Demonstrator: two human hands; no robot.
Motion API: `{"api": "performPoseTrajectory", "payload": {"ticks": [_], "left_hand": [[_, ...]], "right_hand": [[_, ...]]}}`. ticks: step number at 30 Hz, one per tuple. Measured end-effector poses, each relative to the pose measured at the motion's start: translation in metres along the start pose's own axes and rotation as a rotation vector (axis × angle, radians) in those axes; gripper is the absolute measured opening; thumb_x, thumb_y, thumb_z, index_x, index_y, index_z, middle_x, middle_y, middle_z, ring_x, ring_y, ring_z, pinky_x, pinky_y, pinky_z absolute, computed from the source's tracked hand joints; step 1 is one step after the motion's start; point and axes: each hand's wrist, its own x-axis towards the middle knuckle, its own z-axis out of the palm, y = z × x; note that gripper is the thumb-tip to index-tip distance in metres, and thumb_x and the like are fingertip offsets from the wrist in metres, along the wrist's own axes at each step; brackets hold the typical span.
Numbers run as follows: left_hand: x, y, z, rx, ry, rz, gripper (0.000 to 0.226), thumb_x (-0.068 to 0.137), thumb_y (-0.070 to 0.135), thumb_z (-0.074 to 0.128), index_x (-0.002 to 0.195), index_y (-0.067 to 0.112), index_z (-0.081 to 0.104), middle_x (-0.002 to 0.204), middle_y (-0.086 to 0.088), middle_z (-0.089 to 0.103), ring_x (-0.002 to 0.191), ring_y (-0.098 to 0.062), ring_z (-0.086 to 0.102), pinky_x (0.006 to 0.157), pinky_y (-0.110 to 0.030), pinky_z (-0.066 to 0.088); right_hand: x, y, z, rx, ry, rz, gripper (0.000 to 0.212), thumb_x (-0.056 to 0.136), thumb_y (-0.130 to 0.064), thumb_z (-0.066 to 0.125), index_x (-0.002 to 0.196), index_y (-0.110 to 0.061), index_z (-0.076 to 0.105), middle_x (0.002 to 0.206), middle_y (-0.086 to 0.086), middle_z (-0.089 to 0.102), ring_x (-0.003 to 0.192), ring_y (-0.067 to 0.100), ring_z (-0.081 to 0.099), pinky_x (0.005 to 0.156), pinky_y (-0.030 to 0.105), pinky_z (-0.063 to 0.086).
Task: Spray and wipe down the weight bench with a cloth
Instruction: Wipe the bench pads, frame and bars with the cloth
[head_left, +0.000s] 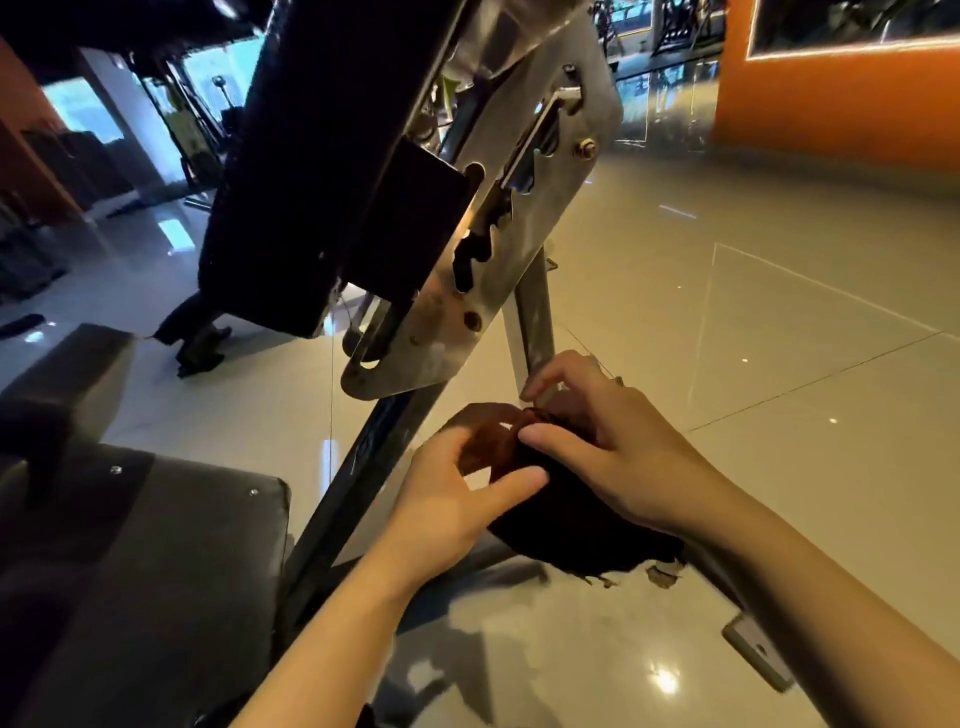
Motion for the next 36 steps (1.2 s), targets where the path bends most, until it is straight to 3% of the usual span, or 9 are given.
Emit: {"api": "performPoseTrajectory", "payload": {"ticks": [4,8,12,18,22,25,30,33,36], "left_hand": [[0.003,-0.006,0.007,-0.091,0.081,-0.052,0.022,0.082,0.002,0.07,0.094,0.021,0.066,0.086,0.005,0.073,0.081,-0.006,0.069,0.069,-0.019,0.053],[0.0,-0.008,0.002,-0.175,0.214,-0.022,0.016,0.083,0.005,0.069,0.089,0.017,0.061,0.081,0.008,0.067,0.072,0.002,0.065,0.064,-0.014,0.05],[-0.011,-0.013,-0.004,-0.144,0.175,-0.003,0.019,0.069,0.026,0.071,0.087,0.027,0.064,0.085,0.012,0.069,0.085,-0.008,0.068,0.074,-0.023,0.056],[-0.02,-0.005,-0.019,-0.121,0.171,0.096,0.02,0.072,0.022,0.066,0.092,0.021,0.063,0.085,0.012,0.069,0.085,-0.006,0.066,0.07,-0.017,0.053],[-0.029,-0.004,-0.025,-0.128,0.208,0.116,0.022,0.072,0.025,0.066,0.094,0.023,0.063,0.085,0.012,0.069,0.087,-0.01,0.067,0.074,-0.02,0.054],[-0.03,-0.007,-0.024,-0.154,0.24,0.104,0.022,0.072,0.025,0.066,0.094,0.022,0.063,0.084,0.012,0.069,0.086,-0.009,0.066,0.078,-0.026,0.056],[-0.02,-0.02,-0.022,-0.261,0.296,0.011,0.021,0.08,0.018,0.069,0.099,0.024,0.063,0.096,0.001,0.069,0.095,-0.019,0.066,0.085,-0.029,0.055],[-0.016,-0.028,-0.008,0.01,0.436,-0.084,0.021,0.083,0.016,0.072,0.092,0.025,0.056,0.094,0.003,0.062,0.086,-0.016,0.061,0.076,-0.026,0.051],[-0.024,-0.019,0.016,-0.035,0.245,-0.128,0.021,0.082,0.027,0.074,0.088,0.019,0.055,0.083,-0.001,0.061,0.078,-0.019,0.062,0.066,-0.032,0.053]], "right_hand": [[0.0,0.005,0.006,0.106,0.071,0.054,0.025,0.086,-0.045,0.064,0.096,-0.033,0.043,0.085,-0.005,0.065,0.079,0.015,0.064,0.072,0.039,0.056],[-0.008,0.021,0.002,0.182,-0.114,0.094,0.045,0.067,-0.06,0.073,0.085,-0.027,0.048,0.086,0.002,0.061,0.083,0.026,0.06,0.071,0.049,0.05],[-0.017,0.04,0.022,0.067,-0.23,0.146,0.033,0.078,-0.036,0.078,0.096,-0.034,0.05,0.104,-0.013,0.061,0.099,0.002,0.055,0.091,0.038,0.049],[-0.02,0.036,0.029,0.194,-0.178,0.125,0.035,0.088,-0.021,0.07,0.111,-0.037,0.049,0.118,-0.018,0.057,0.106,-0.006,0.055,0.096,0.02,0.047],[-0.023,0.031,0.027,0.289,-0.212,0.151,0.032,0.094,-0.009,0.06,0.113,-0.034,0.052,0.117,-0.006,0.059,0.102,0.008,0.062,0.092,0.03,0.053],[-0.028,0.024,0.027,0.321,-0.276,0.194,0.028,0.091,-0.01,0.065,0.108,-0.03,0.055,0.112,0.0,0.058,0.091,0.026,0.068,0.072,0.039,0.06],[-0.031,0.016,0.006,0.356,-0.074,0.164,0.016,0.087,-0.007,0.068,0.084,-0.021,0.062,0.093,0.01,0.062,0.07,0.029,0.069,0.056,0.045,0.058],[-0.034,0.013,-0.007,0.273,-0.041,0.159,0.017,0.09,-0.01,0.065,0.082,-0.023,0.06,0.081,0.009,0.067,0.066,0.02,0.07,0.054,0.033,0.056],[-0.035,0.017,-0.005,0.186,0.021,0.225,0.017,0.09,-0.017,0.067,0.081,-0.03,0.06,0.09,-0.002,0.067,0.077,0.019,0.07,0.065,0.037,0.06]]}}
